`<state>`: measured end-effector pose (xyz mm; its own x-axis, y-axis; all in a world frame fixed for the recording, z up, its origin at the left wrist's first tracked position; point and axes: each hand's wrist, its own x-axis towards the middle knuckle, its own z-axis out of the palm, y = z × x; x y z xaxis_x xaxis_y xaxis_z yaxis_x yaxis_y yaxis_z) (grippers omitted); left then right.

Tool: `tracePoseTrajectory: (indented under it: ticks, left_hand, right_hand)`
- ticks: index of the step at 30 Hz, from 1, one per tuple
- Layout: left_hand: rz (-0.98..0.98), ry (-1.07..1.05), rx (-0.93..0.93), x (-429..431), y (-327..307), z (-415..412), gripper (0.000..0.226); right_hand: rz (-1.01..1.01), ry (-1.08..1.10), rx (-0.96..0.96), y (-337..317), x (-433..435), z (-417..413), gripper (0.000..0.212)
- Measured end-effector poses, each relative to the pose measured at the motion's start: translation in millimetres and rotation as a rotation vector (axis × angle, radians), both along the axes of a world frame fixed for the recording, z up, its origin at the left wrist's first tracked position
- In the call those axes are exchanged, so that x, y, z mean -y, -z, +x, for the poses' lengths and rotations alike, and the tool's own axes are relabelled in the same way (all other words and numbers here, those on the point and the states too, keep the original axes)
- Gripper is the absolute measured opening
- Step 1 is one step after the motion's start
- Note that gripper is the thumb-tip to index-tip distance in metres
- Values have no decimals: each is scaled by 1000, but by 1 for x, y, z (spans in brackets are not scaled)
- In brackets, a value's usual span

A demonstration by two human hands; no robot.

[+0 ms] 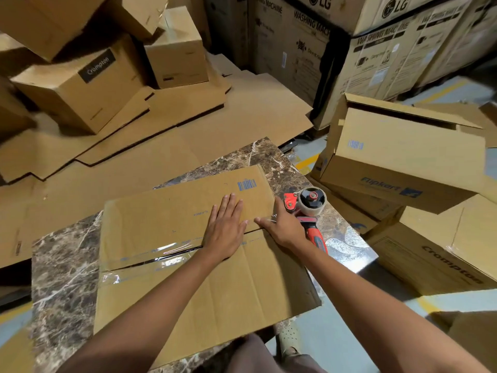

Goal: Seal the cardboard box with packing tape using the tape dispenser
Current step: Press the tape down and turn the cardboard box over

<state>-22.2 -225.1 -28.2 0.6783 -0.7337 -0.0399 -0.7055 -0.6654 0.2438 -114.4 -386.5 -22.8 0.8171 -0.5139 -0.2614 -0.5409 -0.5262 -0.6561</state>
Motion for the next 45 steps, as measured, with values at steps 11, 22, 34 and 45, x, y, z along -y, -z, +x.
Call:
tracePoseTrajectory:
  ticks: [11, 22, 34, 45]
  left_hand:
    - [50, 21, 27, -4, -5, -4, 71]
    - [151, 110, 25, -44, 2, 3, 79]
    - [185, 54, 6, -80, 3, 15, 86]
    - [155, 87, -15, -84, 4, 17, 90]
  right_hand:
    - [44, 10, 97, 2, 1, -3, 61]
    - [-136, -178, -9, 5, -32, 48, 74]
    - [-472, -18, -149, -15, -70, 49, 84]
    - [-444, -293, -150, -16, -43, 47, 51]
